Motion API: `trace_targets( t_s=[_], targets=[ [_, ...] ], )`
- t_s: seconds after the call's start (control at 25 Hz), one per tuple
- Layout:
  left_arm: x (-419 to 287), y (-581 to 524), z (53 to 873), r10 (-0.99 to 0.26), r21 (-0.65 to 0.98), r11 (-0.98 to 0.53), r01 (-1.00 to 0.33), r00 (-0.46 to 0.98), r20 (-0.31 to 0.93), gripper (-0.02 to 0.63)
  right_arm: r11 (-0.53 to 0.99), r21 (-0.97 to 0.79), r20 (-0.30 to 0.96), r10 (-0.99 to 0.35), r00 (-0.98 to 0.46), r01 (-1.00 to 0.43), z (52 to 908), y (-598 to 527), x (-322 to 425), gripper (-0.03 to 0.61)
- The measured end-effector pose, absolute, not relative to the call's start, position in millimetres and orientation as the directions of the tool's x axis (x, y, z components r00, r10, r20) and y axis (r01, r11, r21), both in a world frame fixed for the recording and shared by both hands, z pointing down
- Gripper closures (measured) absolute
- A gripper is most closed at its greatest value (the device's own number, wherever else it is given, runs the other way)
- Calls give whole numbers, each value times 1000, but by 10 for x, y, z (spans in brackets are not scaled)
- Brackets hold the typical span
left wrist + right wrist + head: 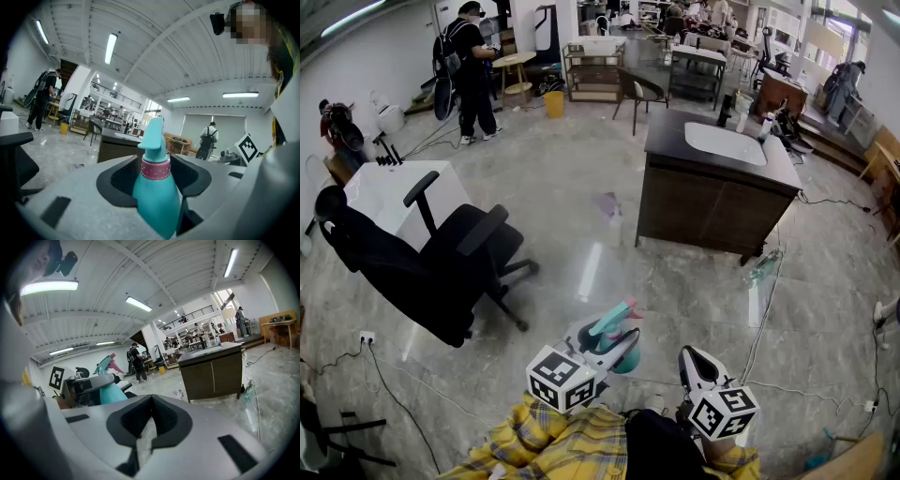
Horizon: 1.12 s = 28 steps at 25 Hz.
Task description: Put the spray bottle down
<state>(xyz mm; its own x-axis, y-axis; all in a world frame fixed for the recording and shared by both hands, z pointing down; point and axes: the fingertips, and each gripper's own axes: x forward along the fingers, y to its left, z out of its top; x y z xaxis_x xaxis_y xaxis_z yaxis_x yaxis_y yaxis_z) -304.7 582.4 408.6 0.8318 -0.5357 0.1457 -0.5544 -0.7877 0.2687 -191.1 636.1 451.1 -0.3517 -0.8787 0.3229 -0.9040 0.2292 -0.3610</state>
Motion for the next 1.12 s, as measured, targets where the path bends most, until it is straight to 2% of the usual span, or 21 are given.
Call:
trace_targets(
  t_s=[0.76, 1.12],
  targets=[
    [-3561, 5648, 4260, -452, 253, -839, -482, 876, 169, 410, 147, -403, 324, -900, -291, -903, 4714, 6156, -2507, 572],
    [-3508, 5569, 4248, -410, 258, -858, -444, 895, 176, 410, 135, -380, 331, -904, -271, -915, 4662, 6007, -2542, 572]
  ],
)
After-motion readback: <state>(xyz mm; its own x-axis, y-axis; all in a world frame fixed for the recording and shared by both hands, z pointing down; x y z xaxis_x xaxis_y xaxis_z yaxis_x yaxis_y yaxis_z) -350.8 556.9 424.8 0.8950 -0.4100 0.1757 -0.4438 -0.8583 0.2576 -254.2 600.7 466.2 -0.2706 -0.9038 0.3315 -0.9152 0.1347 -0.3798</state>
